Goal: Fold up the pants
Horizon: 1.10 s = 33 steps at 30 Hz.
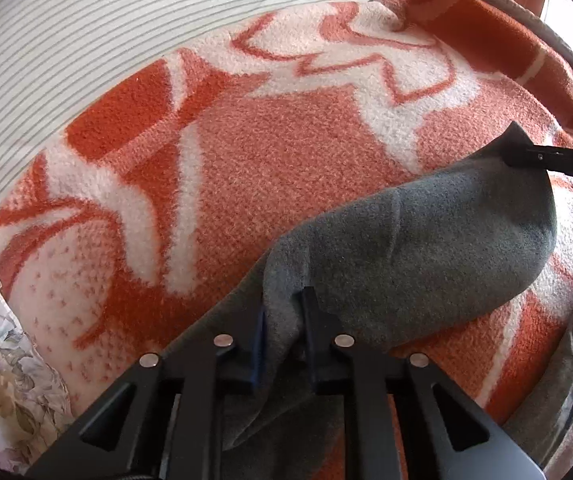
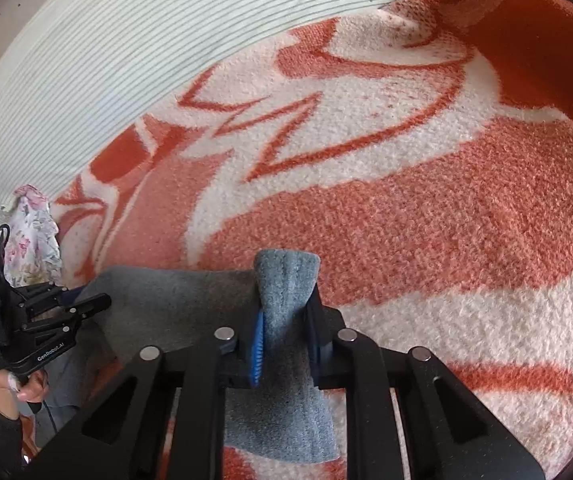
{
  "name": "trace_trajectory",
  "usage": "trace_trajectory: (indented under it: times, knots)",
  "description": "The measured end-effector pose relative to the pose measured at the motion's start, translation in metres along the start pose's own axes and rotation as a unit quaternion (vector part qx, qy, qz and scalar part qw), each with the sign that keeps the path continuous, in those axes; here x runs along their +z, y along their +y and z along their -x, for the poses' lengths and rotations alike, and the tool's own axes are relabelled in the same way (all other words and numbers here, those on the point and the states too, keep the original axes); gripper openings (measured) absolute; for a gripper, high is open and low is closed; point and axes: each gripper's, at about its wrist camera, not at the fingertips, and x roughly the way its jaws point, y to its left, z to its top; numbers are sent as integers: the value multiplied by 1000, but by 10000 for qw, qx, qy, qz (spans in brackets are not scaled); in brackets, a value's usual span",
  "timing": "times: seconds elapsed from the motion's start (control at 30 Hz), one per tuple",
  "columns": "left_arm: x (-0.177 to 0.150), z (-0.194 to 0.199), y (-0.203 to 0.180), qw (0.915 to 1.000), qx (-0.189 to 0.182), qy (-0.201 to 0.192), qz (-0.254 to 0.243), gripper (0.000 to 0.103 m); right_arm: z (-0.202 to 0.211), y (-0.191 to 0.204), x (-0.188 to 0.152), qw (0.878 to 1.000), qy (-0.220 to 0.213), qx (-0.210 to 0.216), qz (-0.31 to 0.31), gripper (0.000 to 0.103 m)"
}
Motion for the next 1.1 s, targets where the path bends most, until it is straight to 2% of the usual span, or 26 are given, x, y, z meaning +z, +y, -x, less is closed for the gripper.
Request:
trace_trajectory:
  times: [0.07,0.2,0.33,0.43,0.53,0.67,0.8,0.97,1.1]
  knots:
    - [-8,16,-5,9999,-35,-135,10,10,13,5,-2,9999,-98,-30,128,15]
    - [-30,58,-26,9980,-357,-517,38,9,43,8,-9,9991,-321,-53,267,15]
    - [-63,96,-54,9933,-780,-821,216,9,72,-5,-20,9985,-477,173,187,15]
    - [-79,105,-76,9912,-914,-909,291,9,89,-11,-35,9973,-596,292,308,15]
    - [-99,106,-102,9931,-669,-948,169,9,101,-17,-49,9960,-662,464,391,15]
    - [-113,94,-114,9949,-636,-757,178,9,100,-28,-63,9963,-497,600,361,17]
    - [-115,90,-108,9945,-677,-734,326,9,102,-19,-68,9953,-576,398,664,17]
    - [-92,97,-100,9927,-374,-1060,439,8,120,-10,-46,9885,-1103,583,853,17]
    - [-81,103,-95,9881,-143,-1394,629,9,136,-4,-38,9759,-1670,569,1284,17]
